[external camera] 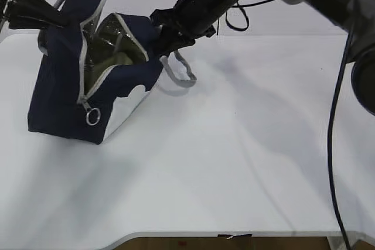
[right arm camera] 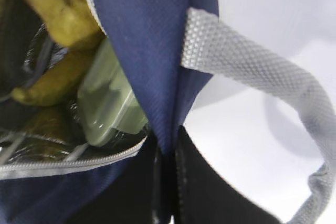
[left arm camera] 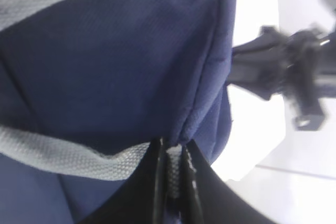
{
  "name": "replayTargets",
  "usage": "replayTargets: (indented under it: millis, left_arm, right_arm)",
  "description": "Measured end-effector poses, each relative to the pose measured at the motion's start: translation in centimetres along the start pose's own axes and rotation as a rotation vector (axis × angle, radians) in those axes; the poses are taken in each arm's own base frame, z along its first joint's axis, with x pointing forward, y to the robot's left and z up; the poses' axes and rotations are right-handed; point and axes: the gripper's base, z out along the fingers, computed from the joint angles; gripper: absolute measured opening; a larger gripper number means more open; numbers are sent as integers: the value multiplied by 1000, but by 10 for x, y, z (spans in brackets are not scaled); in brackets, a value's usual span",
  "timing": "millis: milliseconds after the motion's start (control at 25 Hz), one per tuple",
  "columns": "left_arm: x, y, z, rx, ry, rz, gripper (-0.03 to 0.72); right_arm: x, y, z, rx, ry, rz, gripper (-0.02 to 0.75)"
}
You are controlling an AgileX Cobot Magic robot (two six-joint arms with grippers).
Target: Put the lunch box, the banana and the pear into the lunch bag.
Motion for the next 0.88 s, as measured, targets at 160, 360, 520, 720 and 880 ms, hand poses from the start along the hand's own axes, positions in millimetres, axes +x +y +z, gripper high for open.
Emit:
replayTargets:
  millis: [160,360,520,720,880]
  left_arm:
    - [6,-15,17,28,36,19,21]
    - [11,-33,34,78,55,29,21]
    - [18,-50,49,126,83,41,21]
    - [34,-73,72,157,153,82,21]
    - [49,-88,91,146,210,135,21]
  right_arm:
    - [-7,12,-33,120,-2,-2,9]
    - [-8,33,-83,267,-15,7,8]
    - [8,47,-115,352,25,25,8]
    - [36,54,-135,436,106,32,8]
    - [47,50,-133,467,155,37,8]
